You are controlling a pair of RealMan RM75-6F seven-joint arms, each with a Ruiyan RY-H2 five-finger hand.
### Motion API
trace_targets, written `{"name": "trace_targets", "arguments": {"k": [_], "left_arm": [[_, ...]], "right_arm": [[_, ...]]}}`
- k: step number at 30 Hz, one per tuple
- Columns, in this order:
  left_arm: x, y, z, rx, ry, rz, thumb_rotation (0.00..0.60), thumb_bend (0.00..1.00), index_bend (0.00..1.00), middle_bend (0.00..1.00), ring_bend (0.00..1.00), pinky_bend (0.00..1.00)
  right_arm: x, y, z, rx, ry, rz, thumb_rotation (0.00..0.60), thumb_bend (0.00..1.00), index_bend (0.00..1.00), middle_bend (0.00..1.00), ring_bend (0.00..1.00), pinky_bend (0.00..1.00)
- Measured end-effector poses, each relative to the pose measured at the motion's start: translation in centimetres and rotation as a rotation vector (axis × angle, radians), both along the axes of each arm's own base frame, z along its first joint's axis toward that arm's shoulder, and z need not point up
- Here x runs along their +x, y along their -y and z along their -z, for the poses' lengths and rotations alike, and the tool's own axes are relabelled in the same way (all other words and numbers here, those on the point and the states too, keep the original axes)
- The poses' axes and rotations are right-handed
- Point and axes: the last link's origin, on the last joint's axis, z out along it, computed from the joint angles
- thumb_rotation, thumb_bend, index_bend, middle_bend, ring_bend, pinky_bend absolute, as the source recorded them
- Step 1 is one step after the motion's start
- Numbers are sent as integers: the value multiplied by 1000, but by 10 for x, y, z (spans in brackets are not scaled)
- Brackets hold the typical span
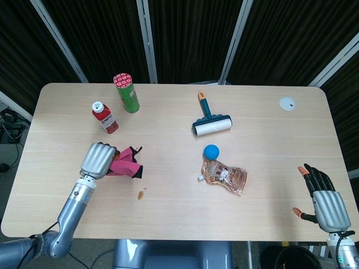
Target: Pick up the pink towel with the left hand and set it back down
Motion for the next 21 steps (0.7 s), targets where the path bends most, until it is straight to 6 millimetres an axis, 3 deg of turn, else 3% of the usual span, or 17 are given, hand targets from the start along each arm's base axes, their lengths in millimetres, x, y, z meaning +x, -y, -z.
{"name": "trace_targets", "arguments": {"k": [5,10,15,21], "left_arm": [[36,4,3,-21,66,60,600,469,878,682,597,583],[56,20,21,-82,81,99,600,468,877,682,597,582],[58,39,42,-152,60,125,600,470,878,682,597,582],[45,56,65,-232,10,139,600,469,877,680,597,581]], "right_arm": [[0,0,0,-2,2,1,600,60,0,0,0,82],[0,0,-1,-4,5,0,600,59,0,0,0,82],[0,0,-2,-5,5,0,600,60,0,0,0,81],[-1,0,-1,-5,3,0,600,59,0,0,0,82]]}}
